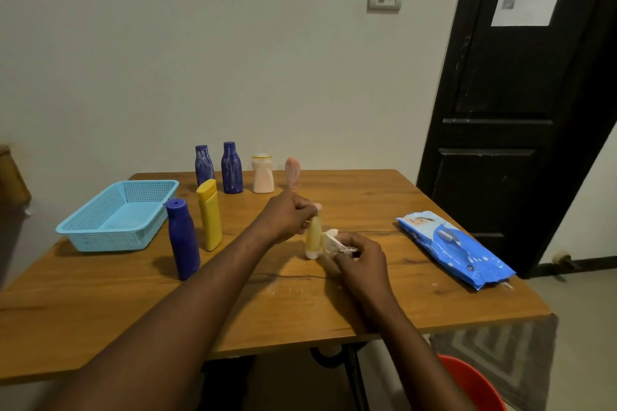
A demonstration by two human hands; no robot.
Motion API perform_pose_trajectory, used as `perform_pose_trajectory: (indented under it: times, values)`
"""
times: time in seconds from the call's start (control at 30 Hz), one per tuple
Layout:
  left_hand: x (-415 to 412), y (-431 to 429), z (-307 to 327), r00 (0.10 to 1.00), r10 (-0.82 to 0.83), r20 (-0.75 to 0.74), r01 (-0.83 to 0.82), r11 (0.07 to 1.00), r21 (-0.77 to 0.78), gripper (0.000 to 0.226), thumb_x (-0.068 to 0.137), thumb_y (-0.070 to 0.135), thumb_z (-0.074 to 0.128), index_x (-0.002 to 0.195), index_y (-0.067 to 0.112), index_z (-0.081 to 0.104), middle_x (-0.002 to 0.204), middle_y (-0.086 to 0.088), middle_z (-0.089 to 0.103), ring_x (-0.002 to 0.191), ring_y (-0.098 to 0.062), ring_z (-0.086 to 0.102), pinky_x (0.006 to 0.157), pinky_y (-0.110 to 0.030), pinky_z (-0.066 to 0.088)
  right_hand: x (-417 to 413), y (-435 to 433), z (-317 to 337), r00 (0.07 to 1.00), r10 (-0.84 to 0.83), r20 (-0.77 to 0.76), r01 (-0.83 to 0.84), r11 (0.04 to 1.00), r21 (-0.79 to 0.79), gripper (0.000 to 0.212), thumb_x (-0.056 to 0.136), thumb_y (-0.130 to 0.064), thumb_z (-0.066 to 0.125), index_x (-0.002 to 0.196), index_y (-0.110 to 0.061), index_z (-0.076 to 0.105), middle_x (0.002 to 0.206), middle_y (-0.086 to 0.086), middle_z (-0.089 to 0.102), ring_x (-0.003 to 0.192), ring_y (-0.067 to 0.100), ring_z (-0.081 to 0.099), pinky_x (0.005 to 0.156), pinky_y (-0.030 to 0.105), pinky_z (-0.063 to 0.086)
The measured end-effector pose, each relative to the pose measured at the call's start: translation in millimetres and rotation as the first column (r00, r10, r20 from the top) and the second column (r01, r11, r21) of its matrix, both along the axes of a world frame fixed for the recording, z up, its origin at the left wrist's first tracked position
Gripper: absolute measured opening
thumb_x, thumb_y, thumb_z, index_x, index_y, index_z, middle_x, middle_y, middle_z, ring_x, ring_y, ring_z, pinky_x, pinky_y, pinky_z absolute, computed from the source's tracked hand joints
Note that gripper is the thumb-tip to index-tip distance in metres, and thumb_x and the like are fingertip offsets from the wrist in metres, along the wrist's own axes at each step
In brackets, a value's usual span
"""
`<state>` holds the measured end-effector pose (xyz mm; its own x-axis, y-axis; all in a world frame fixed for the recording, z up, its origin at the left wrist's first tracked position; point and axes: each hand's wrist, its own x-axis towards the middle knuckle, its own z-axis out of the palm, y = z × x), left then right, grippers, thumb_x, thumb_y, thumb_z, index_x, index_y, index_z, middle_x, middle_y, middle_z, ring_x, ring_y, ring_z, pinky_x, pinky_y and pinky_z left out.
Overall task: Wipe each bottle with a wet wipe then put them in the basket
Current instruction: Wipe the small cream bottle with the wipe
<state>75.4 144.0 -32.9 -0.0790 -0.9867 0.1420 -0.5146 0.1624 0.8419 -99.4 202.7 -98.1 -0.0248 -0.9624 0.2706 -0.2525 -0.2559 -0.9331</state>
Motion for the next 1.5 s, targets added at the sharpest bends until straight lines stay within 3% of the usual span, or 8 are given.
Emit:
perform_pose_trajectory:
  times: [0.27, 0.5, 0.63, 0.77, 1.0, 1.17, 1.27, 1.5]
  values:
    - [-2.3, 2.6, 2.7, 1.0, 0.007, -0.002, -0.007, 1.0, 0.005, 0.028, 0.098, 0.031, 0.063, 0.101, 0.005, 0.076, 0.105, -0.006, 0.074, 0.094, -0.023, 0.072, 0.083, -0.039, 0.061, 5.8, -35.4, 14.7, 0.955, -0.082, -0.285, 0.09, 0.996, 0.013, 0.019, 0.082, -0.004, 0.064, 0.081, -0.02, 0.074, 0.076, -0.005, 0.071, 0.075, 0.013, 0.068, 0.071, 0.042, 0.06]
    - [-2.3, 2.2, 0.9, 1.0, 0.016, 0.001, -0.016, 1.0, -0.009, 0.031, 0.097, 0.031, 0.064, 0.099, 0.002, 0.076, 0.1, -0.007, 0.075, 0.092, -0.024, 0.072, 0.079, -0.037, 0.061, 49.7, -10.4, 6.9, 0.985, -0.102, 0.142, 0.096, 0.994, 0.049, 0.025, 0.099, -0.01, 0.053, 0.104, -0.023, 0.073, 0.093, -0.005, 0.072, 0.085, 0.012, 0.068, 0.069, 0.024, 0.058]
    - [-1.8, 2.8, -0.8, 1.0, 0.008, 0.001, -0.008, 1.0, -0.023, 0.034, 0.097, 0.031, 0.064, 0.093, 0.0, 0.076, 0.094, -0.014, 0.075, 0.091, -0.031, 0.071, 0.079, -0.04, 0.06, 73.1, 15.9, -6.5, 0.974, -0.004, 0.225, -0.022, 0.993, 0.114, 0.053, 0.106, -0.02, 0.044, 0.157, -0.031, 0.032, 0.152, 0.001, 0.05, 0.129, 0.015, 0.054, 0.105, 0.036, 0.049]
    - [-2.1, 2.5, -0.4, 1.0, 0.001, 0.012, -0.001, 1.0, -0.014, 0.034, 0.098, 0.031, 0.063, 0.09, 0.001, 0.076, 0.095, -0.014, 0.076, 0.09, -0.033, 0.071, 0.08, -0.042, 0.061, 71.2, 13.9, 9.7, 0.966, 0.037, 0.255, -0.058, 0.995, 0.075, 0.067, 0.11, -0.014, 0.038, 0.163, -0.027, -0.001, 0.159, -0.006, 0.033, 0.125, -0.003, 0.042, 0.099, 0.018, 0.039]
    - [-2.1, 2.1, -0.4, 1.0, 0.006, 0.007, -0.006, 1.0, -0.016, 0.028, 0.098, 0.029, 0.062, 0.097, 0.006, 0.078, 0.096, -0.01, 0.076, 0.09, -0.027, 0.072, 0.078, -0.037, 0.061, 64.7, -8.1, 5.4, 0.948, -0.116, 0.295, 0.127, 0.992, -0.018, 0.055, 0.107, -0.014, 0.047, 0.159, -0.021, 0.031, 0.158, -0.003, 0.045, 0.141, 0.009, 0.045, 0.115, 0.035, 0.043]
    - [-0.9, 0.6, -2.4, 1.0, 0.014, 0.0, -0.014, 1.0, -0.025, 0.03, 0.098, 0.032, 0.063, 0.097, 0.005, 0.077, 0.096, -0.006, 0.076, 0.09, -0.024, 0.073, 0.077, -0.036, 0.062, 51.5, -11.7, -5.9, 0.984, -0.144, 0.108, 0.143, 0.99, 0.022, 0.034, 0.101, -0.006, 0.055, 0.124, -0.028, 0.069, 0.112, -0.014, 0.072, 0.104, 0.0, 0.067, 0.084, 0.019, 0.055]
    - [-1.2, -0.9, -3.4, 1.0, 0.021, -0.008, -0.021, 1.0, -0.019, 0.032, 0.097, 0.033, 0.064, 0.097, 0.004, 0.077, 0.1, -0.005, 0.076, 0.089, -0.021, 0.073, 0.077, -0.035, 0.061, 46.6, -11.6, -5.5, 0.992, -0.107, -0.064, 0.107, 0.994, 0.003, 0.03, 0.095, -0.009, 0.06, 0.099, -0.037, 0.068, 0.088, -0.017, 0.072, 0.087, 0.002, 0.069, 0.074, 0.032, 0.06]
    - [-2.8, 0.7, -1.0, 1.0, 0.013, 0.008, -0.013, 1.0, -0.023, 0.03, 0.098, 0.032, 0.062, 0.101, 0.005, 0.076, 0.105, -0.001, 0.074, 0.088, -0.017, 0.072, 0.078, -0.033, 0.061, 47.3, -7.3, 4.6, 0.959, -0.185, 0.217, 0.18, 0.983, 0.043, 0.062, 0.098, -0.001, 0.062, 0.155, -0.012, 0.04, 0.151, 0.003, 0.053, 0.131, 0.017, 0.057, 0.091, 0.017, 0.053]
